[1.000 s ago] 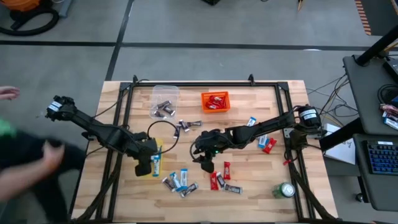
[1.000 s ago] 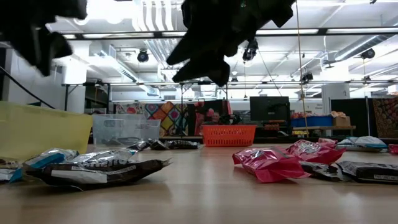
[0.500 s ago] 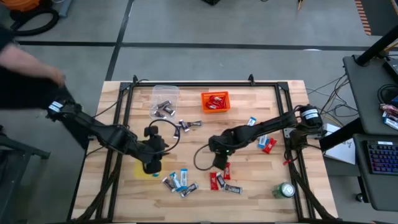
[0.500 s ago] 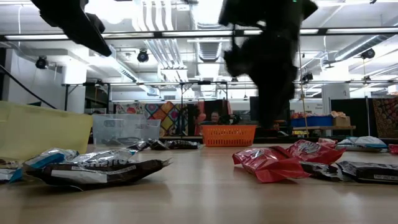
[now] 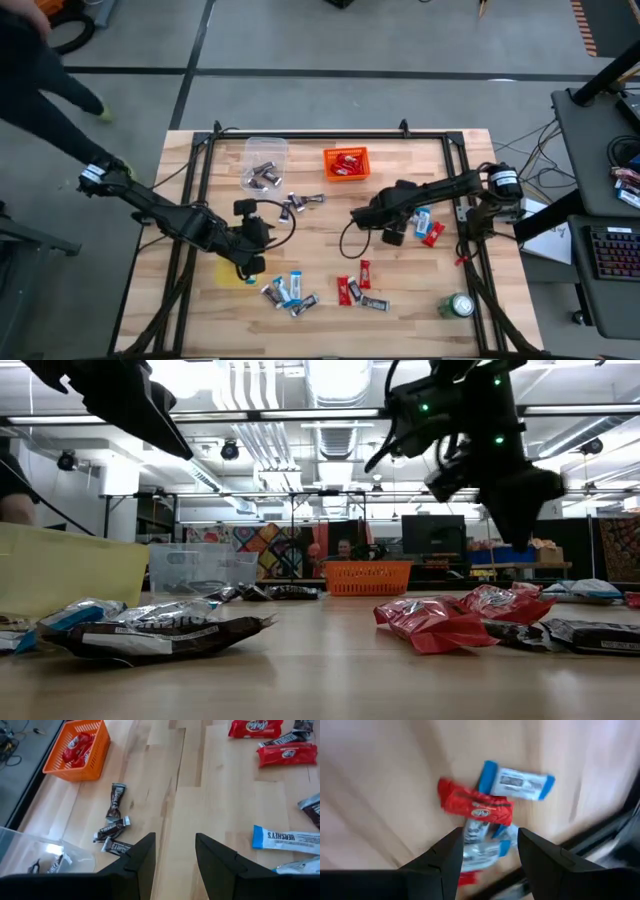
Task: Sort candy
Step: Put the middle right red candy into the orange basket
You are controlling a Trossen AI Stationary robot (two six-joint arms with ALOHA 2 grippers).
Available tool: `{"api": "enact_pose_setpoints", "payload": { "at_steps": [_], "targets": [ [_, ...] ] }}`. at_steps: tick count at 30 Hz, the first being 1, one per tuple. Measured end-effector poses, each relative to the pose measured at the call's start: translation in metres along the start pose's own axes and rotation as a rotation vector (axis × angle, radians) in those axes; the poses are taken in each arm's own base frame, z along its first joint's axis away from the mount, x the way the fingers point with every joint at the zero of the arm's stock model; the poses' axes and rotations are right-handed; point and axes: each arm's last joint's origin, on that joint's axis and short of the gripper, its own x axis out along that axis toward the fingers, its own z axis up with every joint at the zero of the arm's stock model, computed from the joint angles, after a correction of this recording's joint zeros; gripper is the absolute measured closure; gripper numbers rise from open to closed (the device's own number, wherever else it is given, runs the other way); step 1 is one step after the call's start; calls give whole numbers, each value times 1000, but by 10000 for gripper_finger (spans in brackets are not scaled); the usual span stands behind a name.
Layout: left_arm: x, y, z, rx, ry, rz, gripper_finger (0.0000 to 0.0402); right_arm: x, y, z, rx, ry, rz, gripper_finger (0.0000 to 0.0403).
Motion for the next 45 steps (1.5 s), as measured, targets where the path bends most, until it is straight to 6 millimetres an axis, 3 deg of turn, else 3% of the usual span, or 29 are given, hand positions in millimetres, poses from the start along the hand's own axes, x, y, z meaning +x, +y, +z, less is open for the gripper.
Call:
{"api": "enact_pose_setpoints", "payload": {
  "at_steps": [4, 7, 15, 29, 33, 40, 45],
  "targets": [
    [0, 0, 0, 13, -2, 0, 280, 7, 4, -5, -401, 33, 44, 227],
    [0, 0, 1, 18, -5, -1, 280, 15, 8, -8, -493, 57, 31, 227],
    [0, 0, 2, 77, -16, -4, 280, 40, 15, -7, -463, 42, 18, 227],
    [0, -1, 3, 69, -30, -8, 280, 62, 16, 3, -441, -107, -12, 232],
    [0, -1, 4, 65, -35, -10, 280, 62, 17, 3, -436, -117, -9, 264],
    [0, -1, 4, 54, -39, -11, 280, 60, 17, 7, -433, -145, -10, 372],
    [0, -1, 5, 41, -43, -13, 280, 56, 16, 5, -427, -162, -5, 386]
  ]
}}
